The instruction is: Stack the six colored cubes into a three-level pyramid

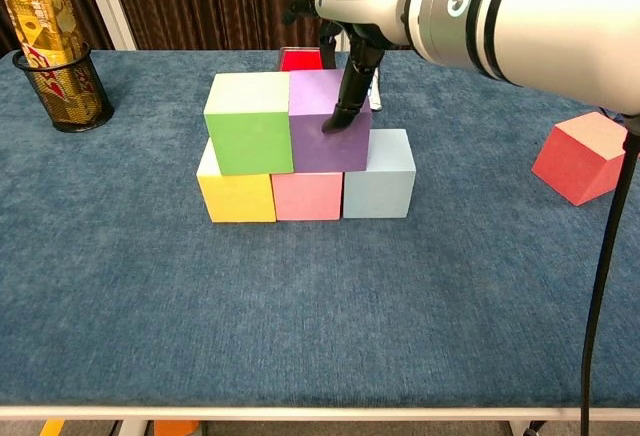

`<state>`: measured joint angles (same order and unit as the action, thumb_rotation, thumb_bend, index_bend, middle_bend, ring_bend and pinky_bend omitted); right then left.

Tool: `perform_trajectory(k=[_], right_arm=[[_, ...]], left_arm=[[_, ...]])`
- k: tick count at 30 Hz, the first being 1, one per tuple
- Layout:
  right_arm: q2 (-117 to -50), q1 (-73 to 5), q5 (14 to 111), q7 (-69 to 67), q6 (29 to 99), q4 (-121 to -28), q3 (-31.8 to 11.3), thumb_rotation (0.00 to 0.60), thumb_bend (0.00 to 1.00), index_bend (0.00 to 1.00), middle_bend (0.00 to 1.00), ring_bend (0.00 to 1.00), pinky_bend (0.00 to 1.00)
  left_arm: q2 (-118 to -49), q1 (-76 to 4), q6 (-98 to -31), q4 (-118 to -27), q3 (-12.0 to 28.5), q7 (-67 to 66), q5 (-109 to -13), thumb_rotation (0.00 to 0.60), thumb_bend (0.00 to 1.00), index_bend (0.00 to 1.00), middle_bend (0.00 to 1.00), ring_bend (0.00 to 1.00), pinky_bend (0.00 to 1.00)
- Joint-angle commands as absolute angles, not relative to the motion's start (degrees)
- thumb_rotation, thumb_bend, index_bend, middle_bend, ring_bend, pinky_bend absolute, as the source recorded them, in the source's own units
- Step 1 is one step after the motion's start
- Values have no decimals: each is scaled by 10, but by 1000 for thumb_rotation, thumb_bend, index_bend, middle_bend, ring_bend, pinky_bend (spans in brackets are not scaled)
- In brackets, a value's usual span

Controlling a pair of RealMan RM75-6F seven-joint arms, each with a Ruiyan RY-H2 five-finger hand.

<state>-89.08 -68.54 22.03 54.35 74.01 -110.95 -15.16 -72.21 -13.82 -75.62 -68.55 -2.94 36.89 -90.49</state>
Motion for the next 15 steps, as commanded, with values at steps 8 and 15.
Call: perform_trajectory(k=[8,15], right_arm=[[-891,-684,219,545,738,-1110,-149,600,106,0,586,50,0],[-886,-683,216,538,723,-1108,-151,600,24,0,323,21,0]], left_arm=[[-723,-139,-754,-683,-29,371,-905,600,229,86,67,0,48],[-722,-139,-754,-682,-29,373,-903,600,228,86,67,0,48]])
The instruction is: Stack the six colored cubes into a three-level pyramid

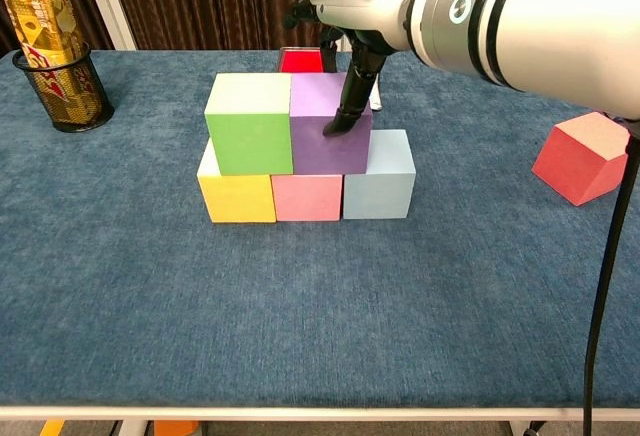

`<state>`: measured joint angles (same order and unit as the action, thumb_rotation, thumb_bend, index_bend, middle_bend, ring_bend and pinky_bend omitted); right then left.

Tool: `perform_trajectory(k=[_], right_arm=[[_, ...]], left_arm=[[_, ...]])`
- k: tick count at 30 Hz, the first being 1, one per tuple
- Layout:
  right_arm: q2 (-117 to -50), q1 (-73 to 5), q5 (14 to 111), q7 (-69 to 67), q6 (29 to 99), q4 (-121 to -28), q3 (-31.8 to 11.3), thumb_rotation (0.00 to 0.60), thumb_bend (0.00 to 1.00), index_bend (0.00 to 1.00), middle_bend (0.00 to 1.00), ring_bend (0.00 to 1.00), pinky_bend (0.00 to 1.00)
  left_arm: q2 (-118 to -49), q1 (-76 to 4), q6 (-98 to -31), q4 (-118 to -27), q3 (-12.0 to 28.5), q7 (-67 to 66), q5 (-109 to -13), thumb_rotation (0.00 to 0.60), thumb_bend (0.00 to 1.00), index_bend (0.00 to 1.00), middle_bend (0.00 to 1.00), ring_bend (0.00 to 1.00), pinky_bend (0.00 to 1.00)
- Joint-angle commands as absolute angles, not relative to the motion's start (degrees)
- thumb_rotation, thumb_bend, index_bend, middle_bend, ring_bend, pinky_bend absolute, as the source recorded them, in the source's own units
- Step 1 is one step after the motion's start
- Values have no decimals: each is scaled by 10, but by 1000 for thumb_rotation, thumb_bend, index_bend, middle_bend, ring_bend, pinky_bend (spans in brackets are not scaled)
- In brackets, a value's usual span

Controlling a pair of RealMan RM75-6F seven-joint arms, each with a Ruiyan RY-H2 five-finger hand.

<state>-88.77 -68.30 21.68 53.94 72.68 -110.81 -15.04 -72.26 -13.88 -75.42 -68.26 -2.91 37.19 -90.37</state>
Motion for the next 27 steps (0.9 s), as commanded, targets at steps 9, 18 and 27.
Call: perform_trajectory(k=[9,18,27], right_arm=[[-880,-687,212,534,703,-1107,-149,600,0,0,161,0,0],[-852,-674,232,523,708,-1133,-137,600,0,0,98,0,0],[-723,-604,272,478,709,-1213,-88,600,0,0,95,0,0]], left_arm=[[-723,-138,-754,-681,-28,375,-902,600,229,86,67,0,48],[-719,-138,-753,-688,-28,370,-901,600,229,86,67,0,48],[-705,-137,-753,-715,-27,343,-898,600,228,86,67,0,48]])
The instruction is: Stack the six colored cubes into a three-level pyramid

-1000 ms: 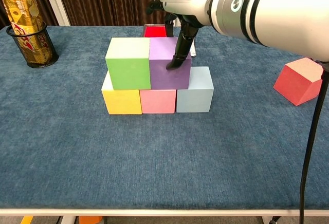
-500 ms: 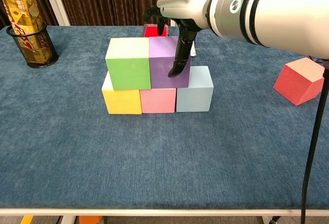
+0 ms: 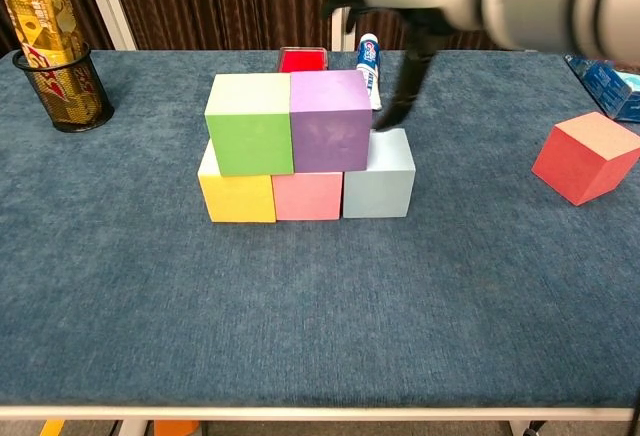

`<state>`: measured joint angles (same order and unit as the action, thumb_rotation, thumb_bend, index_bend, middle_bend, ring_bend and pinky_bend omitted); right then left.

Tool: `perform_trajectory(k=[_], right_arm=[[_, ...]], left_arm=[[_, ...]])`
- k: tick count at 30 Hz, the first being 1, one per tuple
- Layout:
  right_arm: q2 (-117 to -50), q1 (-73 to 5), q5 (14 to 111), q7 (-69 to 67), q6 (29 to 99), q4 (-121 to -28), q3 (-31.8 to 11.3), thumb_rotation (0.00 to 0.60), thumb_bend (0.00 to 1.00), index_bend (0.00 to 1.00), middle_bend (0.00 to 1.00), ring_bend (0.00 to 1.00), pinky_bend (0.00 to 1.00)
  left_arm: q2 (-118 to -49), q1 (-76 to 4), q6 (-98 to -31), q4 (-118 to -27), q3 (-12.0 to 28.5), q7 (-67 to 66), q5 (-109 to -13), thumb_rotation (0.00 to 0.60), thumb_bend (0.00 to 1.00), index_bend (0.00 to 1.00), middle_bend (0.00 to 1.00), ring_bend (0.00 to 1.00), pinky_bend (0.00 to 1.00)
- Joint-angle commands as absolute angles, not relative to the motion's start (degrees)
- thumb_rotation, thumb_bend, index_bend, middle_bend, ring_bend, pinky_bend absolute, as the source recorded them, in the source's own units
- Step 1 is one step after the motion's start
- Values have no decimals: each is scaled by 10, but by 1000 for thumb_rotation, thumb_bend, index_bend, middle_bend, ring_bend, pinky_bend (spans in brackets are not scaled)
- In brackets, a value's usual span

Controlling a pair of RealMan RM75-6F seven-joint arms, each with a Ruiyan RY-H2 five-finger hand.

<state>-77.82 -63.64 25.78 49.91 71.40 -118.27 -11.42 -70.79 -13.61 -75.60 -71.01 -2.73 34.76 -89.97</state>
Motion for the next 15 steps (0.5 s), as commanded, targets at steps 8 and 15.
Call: perform_trajectory(k=[8,15], right_arm=[[-626,-536,401,425,618,-1155,2,600,0,0,76,0,0],[-644,-522,461,449,564,-1060,59,600,0,0,38,0,0]], left_arm=[[-706,-143,-739,-736,-20,313,-888,600,229,86,67,0,48],[-710,-147,-730,-755,-17,286,-882,600,229,86,67,0,48]])
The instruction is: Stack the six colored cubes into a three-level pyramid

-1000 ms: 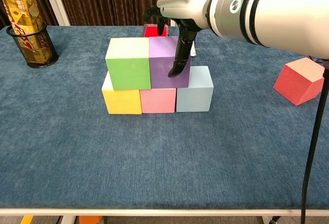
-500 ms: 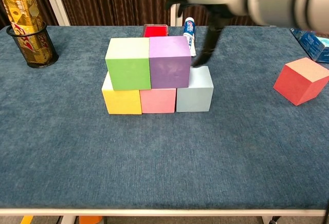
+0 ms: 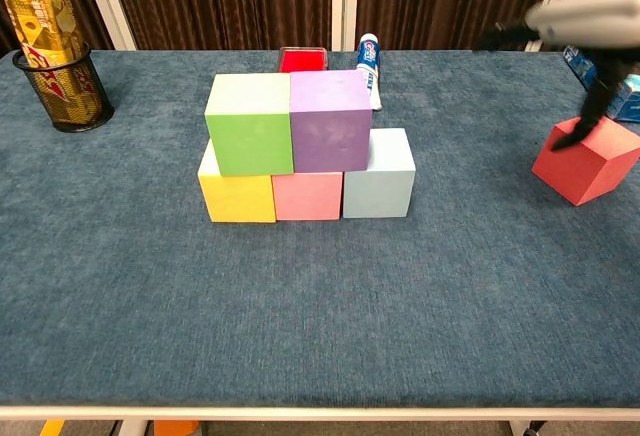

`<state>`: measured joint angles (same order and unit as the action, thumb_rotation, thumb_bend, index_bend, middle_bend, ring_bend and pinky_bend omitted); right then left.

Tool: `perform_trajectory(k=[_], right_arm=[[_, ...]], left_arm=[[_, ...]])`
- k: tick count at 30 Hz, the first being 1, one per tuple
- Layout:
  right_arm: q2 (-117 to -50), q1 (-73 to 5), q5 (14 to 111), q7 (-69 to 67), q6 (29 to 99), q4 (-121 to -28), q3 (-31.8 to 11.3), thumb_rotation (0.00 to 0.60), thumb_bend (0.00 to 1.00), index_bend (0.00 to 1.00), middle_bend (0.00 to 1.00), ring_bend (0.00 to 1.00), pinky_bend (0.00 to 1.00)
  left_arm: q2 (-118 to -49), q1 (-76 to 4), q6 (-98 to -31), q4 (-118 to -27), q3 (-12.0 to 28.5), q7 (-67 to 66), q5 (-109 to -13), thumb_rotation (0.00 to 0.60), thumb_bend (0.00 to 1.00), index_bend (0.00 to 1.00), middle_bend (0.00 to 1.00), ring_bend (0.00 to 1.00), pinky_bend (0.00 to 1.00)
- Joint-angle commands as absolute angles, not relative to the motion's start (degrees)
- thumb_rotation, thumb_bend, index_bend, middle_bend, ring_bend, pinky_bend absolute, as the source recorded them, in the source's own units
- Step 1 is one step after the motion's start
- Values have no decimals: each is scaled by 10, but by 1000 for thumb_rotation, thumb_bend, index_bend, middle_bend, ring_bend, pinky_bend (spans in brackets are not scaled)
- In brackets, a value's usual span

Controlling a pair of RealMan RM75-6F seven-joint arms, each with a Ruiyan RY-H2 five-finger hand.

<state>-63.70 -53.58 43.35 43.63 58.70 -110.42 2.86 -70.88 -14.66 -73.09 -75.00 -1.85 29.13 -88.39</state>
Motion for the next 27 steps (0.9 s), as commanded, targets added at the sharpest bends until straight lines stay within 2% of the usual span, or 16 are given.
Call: perform_trajectory(k=[1,14,23,27], right_arm=[[-649,-520,459,455,563,-1048,64,600,0,0,36,0,0],[-654,-496,460,451,554,-990,72,600,0,0,45,0,0],[-689,-483,481,425,539,-937,60,600,6,0,144,0,0],[-706,-474,512,392,538,-915,48,600,36,0,250,0,0]], left_arm=[[-710,-147,-730,-758,-16,282,-881,600,229,86,67,0,48],[-708,-154,-719,-774,-9,266,-872,600,228,86,67,0,48],[-715,-160,-707,-772,-8,262,-869,600,228,86,67,0,48],[-714,-159,-708,-775,-7,260,-867,600,228,86,67,0,48]])
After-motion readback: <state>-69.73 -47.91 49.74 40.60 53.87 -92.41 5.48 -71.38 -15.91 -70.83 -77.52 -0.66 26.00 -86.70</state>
